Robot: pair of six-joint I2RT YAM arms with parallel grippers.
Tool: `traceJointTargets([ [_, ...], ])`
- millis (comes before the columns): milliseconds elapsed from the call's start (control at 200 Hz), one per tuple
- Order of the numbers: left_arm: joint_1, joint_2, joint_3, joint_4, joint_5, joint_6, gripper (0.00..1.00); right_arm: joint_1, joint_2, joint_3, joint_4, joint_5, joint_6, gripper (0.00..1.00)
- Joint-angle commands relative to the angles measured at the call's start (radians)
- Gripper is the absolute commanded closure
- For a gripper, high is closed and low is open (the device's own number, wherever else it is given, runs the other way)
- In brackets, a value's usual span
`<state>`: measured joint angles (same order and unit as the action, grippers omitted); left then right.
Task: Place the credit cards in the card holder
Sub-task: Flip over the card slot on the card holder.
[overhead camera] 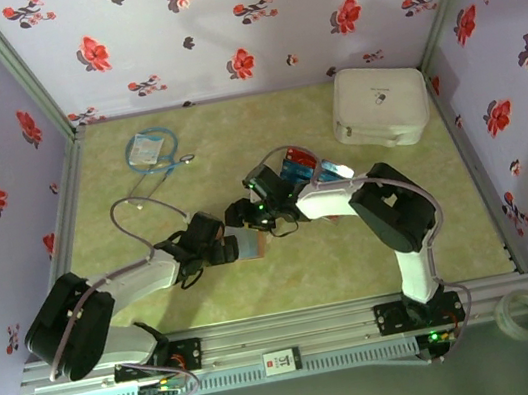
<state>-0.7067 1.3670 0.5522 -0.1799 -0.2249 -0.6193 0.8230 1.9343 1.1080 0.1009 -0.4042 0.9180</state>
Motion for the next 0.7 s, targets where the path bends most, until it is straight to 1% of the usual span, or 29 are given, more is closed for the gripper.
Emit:
traceJointTargets([
  [0, 0.009, -0.018, -0.022, -0.019, -0.003, -0.01, 0.0, 0.007, 0.02, 0.011, 0.028, -0.027, 0.018, 0.41],
  [320, 0.013, -0.176, 0.013, -0.066, -0.004, -0.013, 0.0, 0.013, -0.015, 0.016, 0.043, -0.038, 0.04, 0.42],
  [470, 0.028, -0.282, 0.025, -0.097, -0.035, -0.035, 0.0, 0.029, -0.032, 0.028, 0.044, -0.045, 0.053, 0.42],
  [555, 0.047, -0.345, 0.033, -0.12, -0.061, -0.047, 0.0, 0.04, -0.04, 0.039, 0.042, -0.045, 0.057, 0.42],
  [695, 0.1, -0.414, 0.047, -0.155, -0.064, -0.067, 0.0, 0.058, -0.045, 0.069, 0.037, -0.039, 0.066, 0.42],
])
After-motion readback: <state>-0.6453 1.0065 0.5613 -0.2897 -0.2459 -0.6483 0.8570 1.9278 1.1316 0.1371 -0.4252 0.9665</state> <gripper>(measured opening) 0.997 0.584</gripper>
